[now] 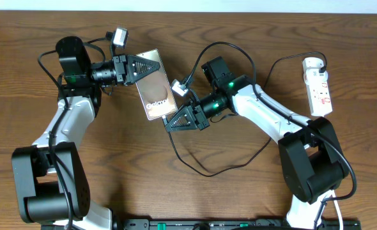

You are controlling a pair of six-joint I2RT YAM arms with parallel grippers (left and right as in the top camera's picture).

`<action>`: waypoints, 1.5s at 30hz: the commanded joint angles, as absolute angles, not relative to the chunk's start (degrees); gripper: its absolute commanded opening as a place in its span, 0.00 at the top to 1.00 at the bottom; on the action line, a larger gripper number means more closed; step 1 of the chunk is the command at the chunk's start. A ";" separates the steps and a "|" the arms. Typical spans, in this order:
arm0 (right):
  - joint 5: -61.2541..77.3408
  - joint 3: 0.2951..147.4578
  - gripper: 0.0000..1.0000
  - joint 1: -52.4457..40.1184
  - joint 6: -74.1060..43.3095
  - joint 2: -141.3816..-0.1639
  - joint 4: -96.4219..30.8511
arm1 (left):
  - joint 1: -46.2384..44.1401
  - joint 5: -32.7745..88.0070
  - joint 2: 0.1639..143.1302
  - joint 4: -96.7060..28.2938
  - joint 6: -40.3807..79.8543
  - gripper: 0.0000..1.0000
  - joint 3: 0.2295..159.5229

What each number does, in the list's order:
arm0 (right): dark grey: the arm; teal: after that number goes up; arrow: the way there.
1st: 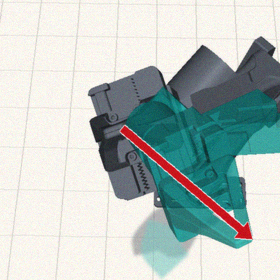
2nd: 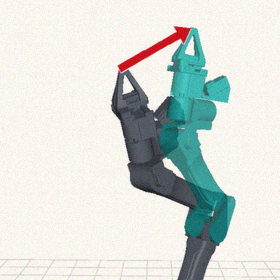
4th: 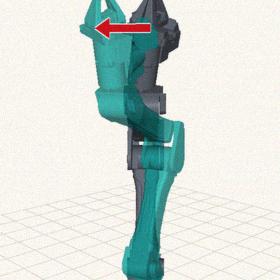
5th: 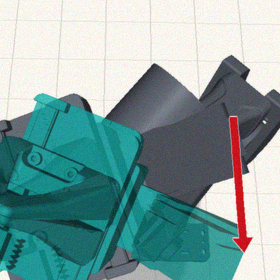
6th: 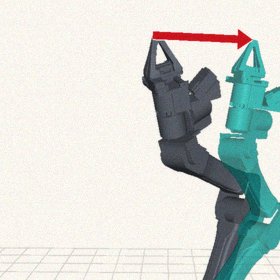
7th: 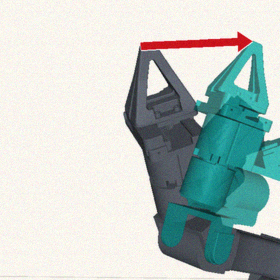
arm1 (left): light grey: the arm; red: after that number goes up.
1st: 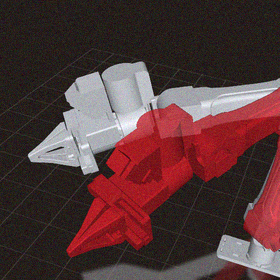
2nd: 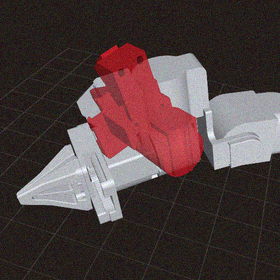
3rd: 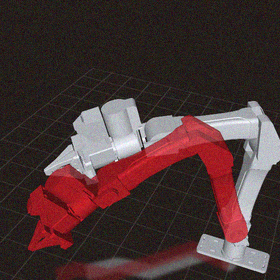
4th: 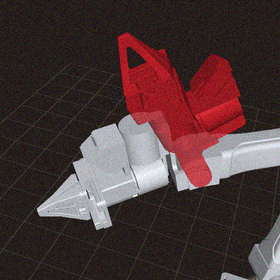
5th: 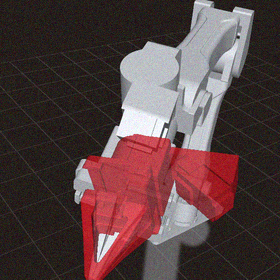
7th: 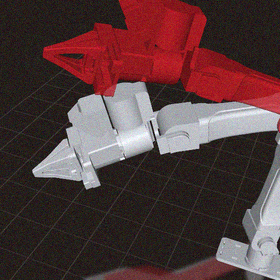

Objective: Plug charger to phone and switch on socket

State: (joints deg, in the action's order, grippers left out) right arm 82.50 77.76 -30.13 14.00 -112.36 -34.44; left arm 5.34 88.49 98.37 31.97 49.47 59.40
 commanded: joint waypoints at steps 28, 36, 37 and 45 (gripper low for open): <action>89.25 77.71 0.99 -30.06 8.14 -112.62 -29.12 | 5.06 90.04 98.48 32.45 44.82 0.93 59.81; 84.12 77.54 0.99 -31.31 8.71 -112.62 -31.29 | 5.19 90.00 98.48 32.49 50.26 0.93 59.81; 83.90 77.47 0.99 -31.59 9.10 -112.62 -31.46 | 5.30 89.97 98.48 32.49 51.24 0.93 59.81; 82.87 77.45 0.99 -31.88 9.52 -112.62 -31.70 | 6.48 90.02 98.48 32.49 53.54 0.93 59.81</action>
State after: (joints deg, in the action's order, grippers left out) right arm 82.67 77.12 -30.89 8.38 -112.62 -31.66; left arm 6.33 88.66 98.37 31.97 51.51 59.40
